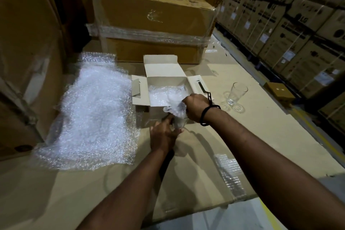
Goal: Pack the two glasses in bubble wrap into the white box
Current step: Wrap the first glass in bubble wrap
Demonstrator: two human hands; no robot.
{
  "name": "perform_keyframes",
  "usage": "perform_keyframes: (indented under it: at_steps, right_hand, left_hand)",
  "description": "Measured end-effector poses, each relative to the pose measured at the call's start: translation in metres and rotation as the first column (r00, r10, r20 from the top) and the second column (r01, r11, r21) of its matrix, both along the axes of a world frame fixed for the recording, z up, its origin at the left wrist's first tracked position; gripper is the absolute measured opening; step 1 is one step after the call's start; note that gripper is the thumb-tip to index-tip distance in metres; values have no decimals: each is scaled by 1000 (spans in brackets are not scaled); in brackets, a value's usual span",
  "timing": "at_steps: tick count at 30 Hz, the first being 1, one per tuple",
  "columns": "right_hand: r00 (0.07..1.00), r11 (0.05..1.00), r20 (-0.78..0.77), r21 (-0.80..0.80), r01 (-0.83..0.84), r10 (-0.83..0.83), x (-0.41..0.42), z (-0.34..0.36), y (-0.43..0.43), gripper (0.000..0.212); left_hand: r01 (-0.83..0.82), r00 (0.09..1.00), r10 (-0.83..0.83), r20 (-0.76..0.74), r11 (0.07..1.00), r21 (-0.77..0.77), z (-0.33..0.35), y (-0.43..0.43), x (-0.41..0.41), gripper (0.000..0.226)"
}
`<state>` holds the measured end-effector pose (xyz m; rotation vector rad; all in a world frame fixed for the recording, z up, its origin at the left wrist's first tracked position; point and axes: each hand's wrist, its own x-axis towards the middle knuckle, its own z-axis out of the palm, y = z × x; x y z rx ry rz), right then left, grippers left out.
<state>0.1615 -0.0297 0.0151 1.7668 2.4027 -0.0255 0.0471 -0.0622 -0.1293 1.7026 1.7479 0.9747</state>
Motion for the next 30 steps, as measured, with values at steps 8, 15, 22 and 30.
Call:
perform_keyframes:
  at_steps: [8, 15, 22, 30]
  right_hand:
    - [852, 942, -502, 334, 34, 148, 18, -2, -4, 29]
    - [829, 761, -144, 505, -408, 541, 37, -25, -19, 18]
    - [971, 996, -232, 83, -41, 59, 20, -12, 18, 21]
    - [872, 827, -139, 415, -379, 469, 15, -28, 19, 36]
  left_hand:
    - [5, 1000, -4, -9, 996, 91, -3, -2, 1, 52]
    - [-24, 998, 32, -49, 987, 159, -5, -2, 3, 42]
    - [10, 998, -10, -57, 1000, -6, 1, 0, 4, 49]
    - [-66, 998, 67, 17, 997, -34, -1, 1, 7, 36]
